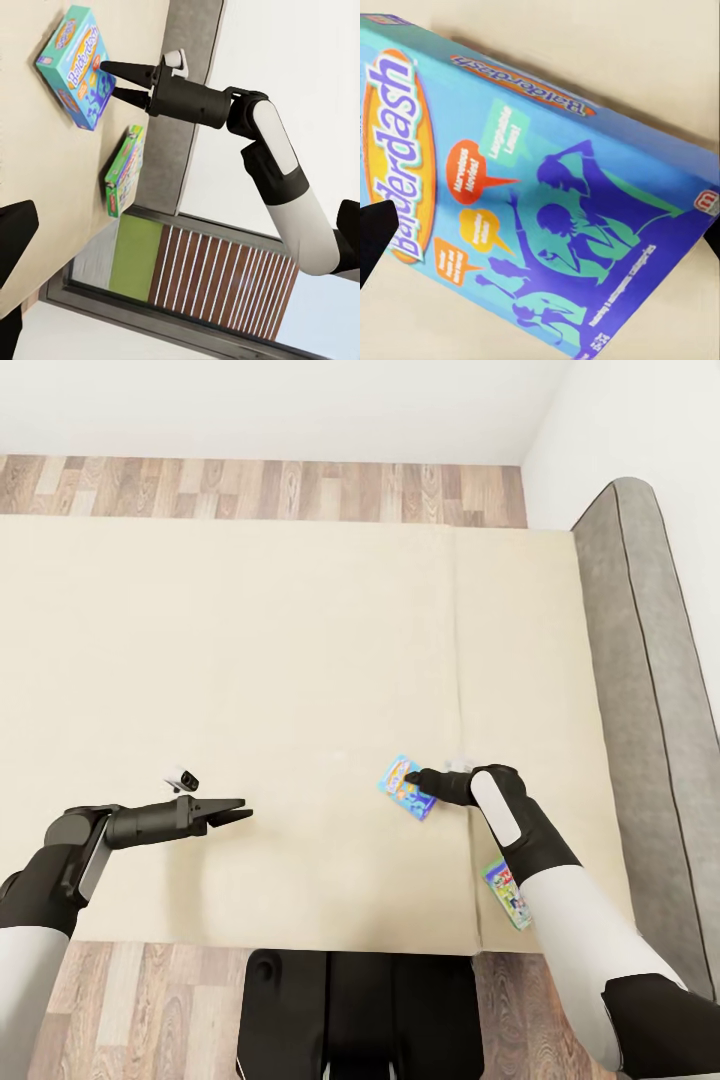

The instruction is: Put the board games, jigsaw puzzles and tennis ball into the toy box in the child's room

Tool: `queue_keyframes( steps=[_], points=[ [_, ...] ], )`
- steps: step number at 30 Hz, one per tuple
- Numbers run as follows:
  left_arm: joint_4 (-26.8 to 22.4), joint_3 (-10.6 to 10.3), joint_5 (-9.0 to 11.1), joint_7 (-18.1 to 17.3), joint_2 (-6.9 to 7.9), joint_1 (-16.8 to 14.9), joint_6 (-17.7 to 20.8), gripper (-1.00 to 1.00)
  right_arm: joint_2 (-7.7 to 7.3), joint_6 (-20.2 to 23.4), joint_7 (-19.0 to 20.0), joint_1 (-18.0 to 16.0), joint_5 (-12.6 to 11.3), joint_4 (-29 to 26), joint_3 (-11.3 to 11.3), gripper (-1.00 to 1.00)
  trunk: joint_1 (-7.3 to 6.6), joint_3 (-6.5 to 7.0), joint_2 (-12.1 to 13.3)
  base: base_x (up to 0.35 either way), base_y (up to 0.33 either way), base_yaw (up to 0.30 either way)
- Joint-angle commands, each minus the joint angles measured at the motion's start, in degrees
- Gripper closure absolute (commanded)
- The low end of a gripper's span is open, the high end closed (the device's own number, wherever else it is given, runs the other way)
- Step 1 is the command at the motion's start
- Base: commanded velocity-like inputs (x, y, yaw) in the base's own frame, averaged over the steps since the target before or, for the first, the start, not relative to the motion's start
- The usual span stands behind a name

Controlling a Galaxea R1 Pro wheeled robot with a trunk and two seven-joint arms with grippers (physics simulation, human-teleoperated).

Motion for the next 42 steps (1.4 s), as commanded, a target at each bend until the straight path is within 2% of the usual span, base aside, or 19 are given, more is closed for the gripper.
queue_keyframes(
  steps=[1, 21, 26, 35, 42],
  points=[
    [0.0, 0.0, 0.0, -0.2, 0.02, 0.0, 0.6, -1.00, -0.01, 0.1, -0.6, 0.0, -0.6, -0.1, 0.1, -1.00, 0.03, -0.06, -0.1, 0.000, 0.109, 0.000],
    [0.0, 0.0, 0.0, -0.2, 0.02, 0.0, 0.6, -1.00, -0.12, 0.9, -0.7, 0.0, -0.3, -0.1, -0.1, -1.00, 0.03, -0.06, -0.1, 0.000, 0.012, 0.000],
    [0.0, 0.0, 0.0, -0.2, 0.01, 0.0, 0.6, -1.00, -0.40, 2.4, -1.0, -0.1, -0.3, -0.4, -0.2, -1.00, 0.03, -0.06, -0.1, 0.000, 0.000, 0.000],
    [0.0, 0.0, 0.0, -0.2, -0.06, 0.0, 0.6, -1.00, -0.19, 5.9, -4.6, -0.2, -0.3, -4.3, -0.3, -1.00, 0.03, -0.06, -0.1, 0.000, 0.000, 0.000],
    [0.0, 0.0, 0.0, -0.2, -0.13, 0.0, 0.6, -1.00, -0.04, 6.3, -5.7, -0.5, -0.4, -4.7, -0.4, -1.00, 0.03, -0.06, -0.1, 0.000, 0.000, 0.000]
  ],
)
